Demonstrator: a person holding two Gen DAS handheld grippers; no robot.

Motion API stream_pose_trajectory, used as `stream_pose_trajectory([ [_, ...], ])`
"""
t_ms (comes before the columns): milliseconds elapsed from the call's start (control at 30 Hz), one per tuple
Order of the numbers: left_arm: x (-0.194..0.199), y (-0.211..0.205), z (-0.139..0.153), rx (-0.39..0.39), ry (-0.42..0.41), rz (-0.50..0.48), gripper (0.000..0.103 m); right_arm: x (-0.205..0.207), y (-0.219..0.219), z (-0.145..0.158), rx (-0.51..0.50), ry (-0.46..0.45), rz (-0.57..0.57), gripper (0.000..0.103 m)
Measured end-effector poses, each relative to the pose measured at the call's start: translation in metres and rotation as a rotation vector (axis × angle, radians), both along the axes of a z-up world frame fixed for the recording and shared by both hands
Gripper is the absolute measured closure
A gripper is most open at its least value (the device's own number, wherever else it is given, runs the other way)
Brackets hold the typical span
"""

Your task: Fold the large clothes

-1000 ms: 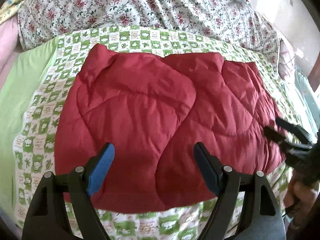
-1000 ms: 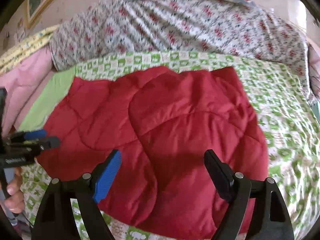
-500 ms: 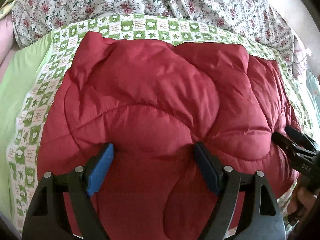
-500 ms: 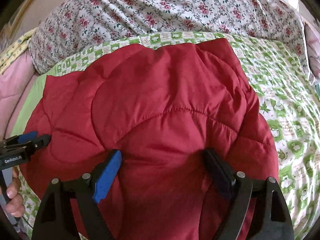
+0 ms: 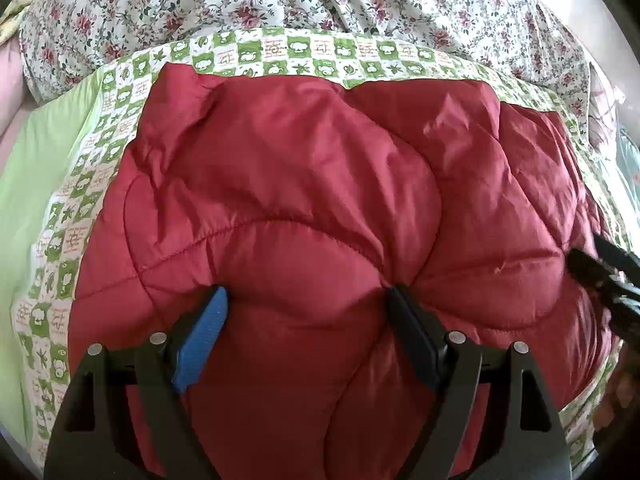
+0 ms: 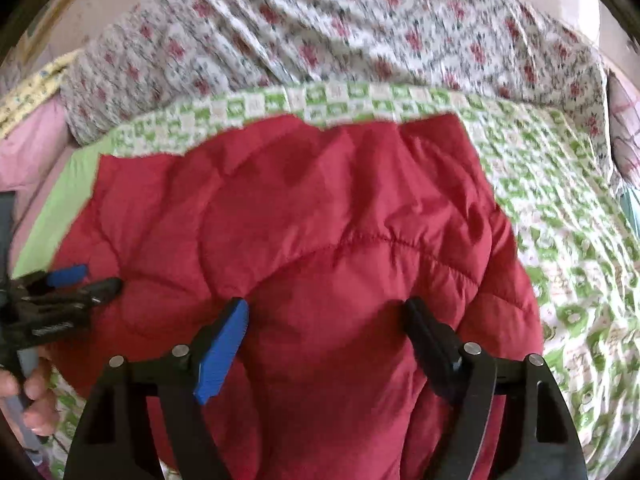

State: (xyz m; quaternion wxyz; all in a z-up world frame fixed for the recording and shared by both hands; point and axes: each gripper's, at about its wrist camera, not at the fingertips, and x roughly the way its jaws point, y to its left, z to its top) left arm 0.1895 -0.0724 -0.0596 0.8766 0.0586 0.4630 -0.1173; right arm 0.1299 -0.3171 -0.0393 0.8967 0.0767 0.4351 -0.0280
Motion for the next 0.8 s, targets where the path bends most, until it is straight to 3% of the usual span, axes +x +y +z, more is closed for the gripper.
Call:
stream_pose_trajectory([
  [667, -0.001, 0.000, 0.000, 0.002, -0.003, -0.006, 0.021, 0.003, -0.012, -0.016, 0.048, 0.006, -0.022, 0.020],
  [800, -0.009, 0.008, 0.008, -0.041, -0.002, -0.011, 0.022, 0.003, -0.013, -0.016, 0.055, 0.008, -0.022, 0.020],
])
